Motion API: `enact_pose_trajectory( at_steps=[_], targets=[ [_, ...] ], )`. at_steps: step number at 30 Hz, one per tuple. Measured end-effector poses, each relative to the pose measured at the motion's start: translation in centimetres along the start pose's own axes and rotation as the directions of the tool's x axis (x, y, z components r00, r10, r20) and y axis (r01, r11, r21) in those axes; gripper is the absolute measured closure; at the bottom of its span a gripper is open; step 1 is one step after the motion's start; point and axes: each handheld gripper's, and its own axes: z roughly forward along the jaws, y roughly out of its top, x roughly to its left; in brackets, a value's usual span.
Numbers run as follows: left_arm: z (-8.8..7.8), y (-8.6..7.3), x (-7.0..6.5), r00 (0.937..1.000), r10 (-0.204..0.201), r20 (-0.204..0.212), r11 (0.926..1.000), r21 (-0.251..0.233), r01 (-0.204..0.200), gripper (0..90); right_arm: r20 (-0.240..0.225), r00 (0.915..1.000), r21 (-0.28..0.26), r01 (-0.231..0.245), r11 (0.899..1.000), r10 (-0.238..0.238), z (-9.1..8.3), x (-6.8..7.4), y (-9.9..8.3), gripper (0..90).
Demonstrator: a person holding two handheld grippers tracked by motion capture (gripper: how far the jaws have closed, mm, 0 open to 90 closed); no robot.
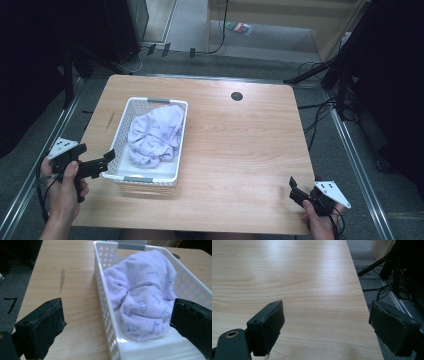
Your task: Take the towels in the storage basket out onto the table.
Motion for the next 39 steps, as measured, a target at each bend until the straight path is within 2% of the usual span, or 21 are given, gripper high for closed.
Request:
enact_pose_trajectory(
  at_steps=[1,5,9,10,12,15,17,18,19,20,22,24,26,28,30,31,33,34,38,39],
  targets=[
    [0.0,0.0,0.0,1.0000,0.000,0.000,1.0000,0.000,0.000,0.0,0.000,1.0000,0.000,0.001,1.000,-0.001,0.0,0.0,0.0,13.4],
    [1.1,2.5,-1.4,0.9984,0.055,0.010,0.9976,0.040,-0.055,0.0,0.000,1.0000,0.000,0.002,1.000,-0.002,0.0,0.0,0.0,13.4],
    [1.9,3.5,-2.1,0.9969,0.077,0.011,0.9947,0.067,-0.078,0.0,0.001,1.0000,0.002,-0.001,1.000,0.001,0.0,0.0,0.0,13.3],
    [2.5,4.0,-2.5,0.9961,0.084,0.026,0.9925,0.087,-0.086,0.0,-0.001,1.0000,-0.001,0.001,1.000,-0.001,0.0,0.0,0.0,13.3],
    [2.7,4.3,-2.8,0.9954,0.091,0.028,0.9909,0.097,-0.094,0.0,-0.002,1.0000,-0.001,0.001,1.000,-0.001,0.0,0.0,0.0,13.3],
    [3.8,4.8,-3.6,0.9920,0.120,0.037,0.9832,0.134,-0.124,0.0,-0.004,1.0000,0.002,-0.001,1.000,0.001,0.0,0.0,0.0,13.2],
    [4.8,5.3,-4.3,0.9873,0.145,0.065,0.9725,0.175,-0.154,0.0,-0.004,1.0000,-0.001,0.000,1.000,0.000,0.0,0.0,0.0,13.2],
    [5.1,5.5,-4.6,0.9854,0.156,0.067,0.9681,0.188,-0.166,0.0,-0.004,1.0000,-0.001,0.000,1.000,0.000,0.0,0.0,0.0,13.2],
    [5.1,5.5,-4.6,0.9854,0.156,0.067,0.9681,0.188,-0.166,0.0,-0.004,1.0000,-0.001,0.000,1.000,0.000,0.0,0.0,0.0,13.2],
    [5.5,5.6,-4.8,0.9835,0.169,0.065,0.9645,0.195,-0.178,0.0,-0.004,1.0000,-0.001,0.000,1.000,0.000,0.0,0.0,0.0,13.2],
    [6.2,5.8,-5.1,0.9821,0.174,0.072,0.9611,0.205,-0.185,0.0,-0.004,1.0000,0.000,0.002,1.000,-0.002,0.0,0.0,0.0,13.2],
    [7.2,6.1,-5.5,0.9812,0.178,0.074,0.9535,0.233,-0.191,0.0,-0.004,1.0000,-0.002,0.002,1.000,-0.002,0.0,0.0,0.0,13.1],
    [7.6,6.2,-5.6,0.9818,0.172,0.081,0.9530,0.239,-0.187,0.0,-0.003,1.0000,-0.001,0.001,1.000,-0.001,0.0,0.0,0.0,13.0],
    [8.6,6.5,-5.8,0.9803,0.180,0.081,0.9440,0.266,-0.195,0.0,-0.005,1.0000,-0.001,0.002,1.000,-0.002,0.0,0.0,0.0,12.9],
    [8.9,6.6,-5.8,0.9804,0.179,0.082,0.9415,0.275,-0.195,0.0,-0.004,1.0000,-0.001,0.002,1.000,-0.002,0.0,0.0,0.0,12.9],
    [9.4,6.8,-5.9,0.9799,0.184,0.076,0.9362,0.290,-0.199,0.0,-0.004,1.0000,-0.001,0.001,1.000,-0.001,0.0,0.0,0.0,12.8],
    [9.7,6.9,-6.0,0.9805,0.182,0.075,0.9360,0.292,-0.196,0.0,-0.005,1.0000,0.000,0.003,1.000,-0.003,0.0,0.0,0.0,12.8],
    [10.2,7.1,-6.0,0.9800,0.183,0.078,0.9328,0.301,-0.198,0.0,-0.006,1.0000,0.000,0.003,1.000,-0.003,0.0,0.0,0.0,12.8],
    [11.0,7.1,-6.2,0.9820,0.168,0.086,0.9291,0.319,-0.187,0.0,-0.006,1.0000,-0.001,0.004,1.000,-0.004,0.0,0.0,0.0,12.8],
    [11.3,7.1,-6.3,0.9812,0.172,0.088,0.9250,0.328,-0.191,0.0,-0.007,1.0000,-0.001,0.004,1.000,-0.004,0.0,0.0,0.0,12.8]
  ],
)
